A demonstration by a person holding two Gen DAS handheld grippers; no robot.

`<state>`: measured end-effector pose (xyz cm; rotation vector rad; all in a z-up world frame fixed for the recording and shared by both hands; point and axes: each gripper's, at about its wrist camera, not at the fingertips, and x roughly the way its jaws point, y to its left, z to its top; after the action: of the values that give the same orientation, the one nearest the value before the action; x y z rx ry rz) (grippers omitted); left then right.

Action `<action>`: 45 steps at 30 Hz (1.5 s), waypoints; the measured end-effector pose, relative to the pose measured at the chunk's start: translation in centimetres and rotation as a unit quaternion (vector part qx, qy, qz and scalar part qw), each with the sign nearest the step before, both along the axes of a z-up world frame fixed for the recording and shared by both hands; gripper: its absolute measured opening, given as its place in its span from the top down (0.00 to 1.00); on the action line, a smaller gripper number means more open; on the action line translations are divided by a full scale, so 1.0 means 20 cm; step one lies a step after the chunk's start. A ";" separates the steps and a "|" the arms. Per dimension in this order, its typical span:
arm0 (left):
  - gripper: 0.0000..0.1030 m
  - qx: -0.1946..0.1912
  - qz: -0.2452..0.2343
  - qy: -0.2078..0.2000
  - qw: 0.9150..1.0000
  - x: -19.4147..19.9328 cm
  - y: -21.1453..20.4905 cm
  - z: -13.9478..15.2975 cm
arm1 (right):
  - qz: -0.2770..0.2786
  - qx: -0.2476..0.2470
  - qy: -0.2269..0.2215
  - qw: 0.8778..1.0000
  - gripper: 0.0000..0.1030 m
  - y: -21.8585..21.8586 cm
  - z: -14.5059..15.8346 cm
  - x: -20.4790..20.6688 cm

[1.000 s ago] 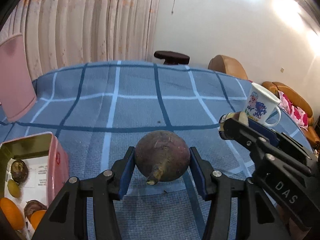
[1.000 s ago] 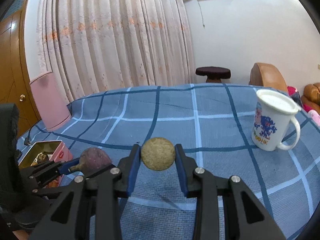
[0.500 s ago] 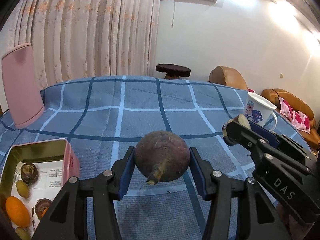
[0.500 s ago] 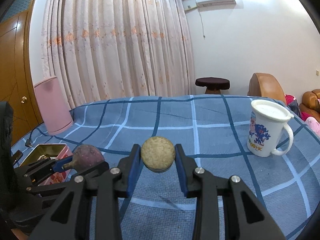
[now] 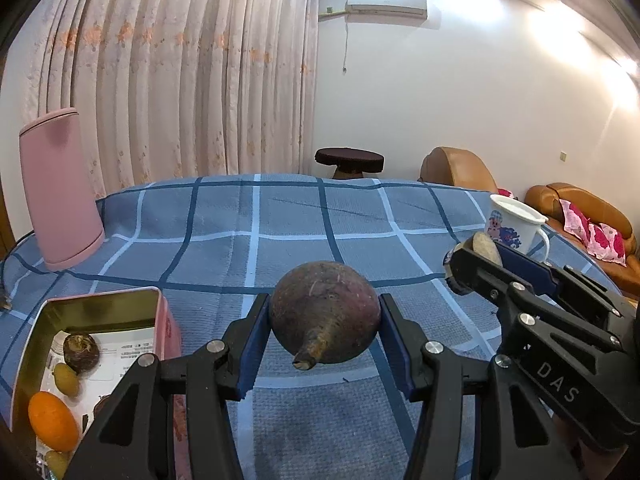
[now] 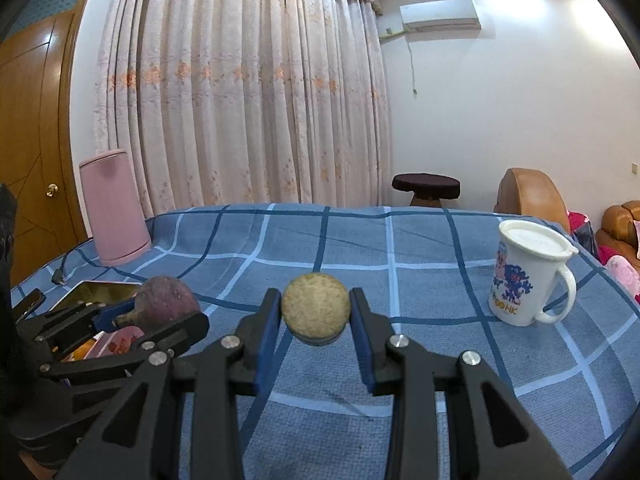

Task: Organize fruits
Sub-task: 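Carry the purple fruit and round tan fruit over the tin box with both tools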

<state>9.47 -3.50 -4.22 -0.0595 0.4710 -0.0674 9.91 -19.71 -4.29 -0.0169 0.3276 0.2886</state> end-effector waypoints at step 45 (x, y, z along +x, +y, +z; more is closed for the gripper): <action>0.47 -0.015 0.053 -0.017 0.998 -0.32 0.38 0.08 | 0.091 0.000 0.005 0.996 0.64 0.37 0.05 -0.14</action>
<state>3.06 4.07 -2.60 -0.1134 0.4321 0.0284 7.06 -12.26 -3.24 -0.0451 0.3362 0.4689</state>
